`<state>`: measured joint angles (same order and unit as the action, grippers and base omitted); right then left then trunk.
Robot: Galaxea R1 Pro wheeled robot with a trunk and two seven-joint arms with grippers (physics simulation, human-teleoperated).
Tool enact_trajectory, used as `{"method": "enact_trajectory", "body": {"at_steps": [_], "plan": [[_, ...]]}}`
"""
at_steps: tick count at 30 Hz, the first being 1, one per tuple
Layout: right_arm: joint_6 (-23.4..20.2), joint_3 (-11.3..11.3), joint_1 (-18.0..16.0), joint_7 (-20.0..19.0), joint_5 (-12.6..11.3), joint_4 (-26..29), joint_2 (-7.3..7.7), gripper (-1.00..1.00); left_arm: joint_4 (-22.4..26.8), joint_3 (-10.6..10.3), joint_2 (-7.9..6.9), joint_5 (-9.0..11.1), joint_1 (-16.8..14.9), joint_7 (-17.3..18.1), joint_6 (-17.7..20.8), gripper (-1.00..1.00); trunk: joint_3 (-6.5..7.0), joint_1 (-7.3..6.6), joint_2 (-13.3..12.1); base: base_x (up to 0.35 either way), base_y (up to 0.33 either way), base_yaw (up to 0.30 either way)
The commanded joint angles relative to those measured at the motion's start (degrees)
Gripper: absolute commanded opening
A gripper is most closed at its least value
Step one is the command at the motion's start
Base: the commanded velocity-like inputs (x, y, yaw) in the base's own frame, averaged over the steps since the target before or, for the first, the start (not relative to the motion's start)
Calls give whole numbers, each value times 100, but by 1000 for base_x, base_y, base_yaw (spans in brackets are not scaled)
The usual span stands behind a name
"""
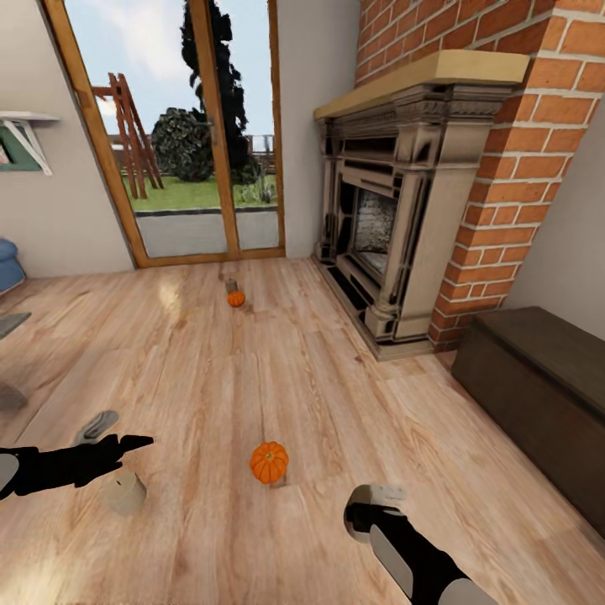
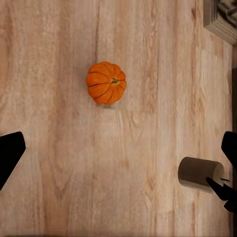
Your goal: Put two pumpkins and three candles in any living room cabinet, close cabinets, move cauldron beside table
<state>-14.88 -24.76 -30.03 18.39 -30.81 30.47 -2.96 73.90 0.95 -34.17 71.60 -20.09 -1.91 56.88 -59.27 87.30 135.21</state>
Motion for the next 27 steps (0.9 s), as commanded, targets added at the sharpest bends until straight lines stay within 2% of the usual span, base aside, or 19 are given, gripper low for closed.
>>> {"method": "enact_trajectory", "body": {"at_steps": [1,4,8,13,14,18,27], "plan": [[-46,-37,-3,53,-48,102,12,-100,2,3,-1,21,-2,-20,25,100,18,-24,-39,-6,5,238],[-105,-38,-3,63,-44,520,30,-100,2,5,1,19,-3,-20,25,100,86,-90,-160,-3,2,239],[-457,-34,16,68,-46,1593,24,-100,-12,5,-1,13,-3,-20,25,100,177,-177,-320,0,0,239],[-1031,-22,105,70,-58,3238,23,-100,-79,12,0,-2,-3,-35,17,100,290,-287,-521,0,0,239],[-1091,-21,123,73,-61,3399,23,-100,-108,19,-1,-6,-3,-45,17,100,312,-309,-561,0,0,239],[-1185,-20,148,77,-64,3620,23,-100,-248,34,1,-31,-1,-67,10,100,403,-397,-721,0,0,240],[-1204,-20,155,77,-65,3676,23,-100,-310,29,5,-95,-2,-83,-8,100,430,-397,-721,0,5,254]]}}
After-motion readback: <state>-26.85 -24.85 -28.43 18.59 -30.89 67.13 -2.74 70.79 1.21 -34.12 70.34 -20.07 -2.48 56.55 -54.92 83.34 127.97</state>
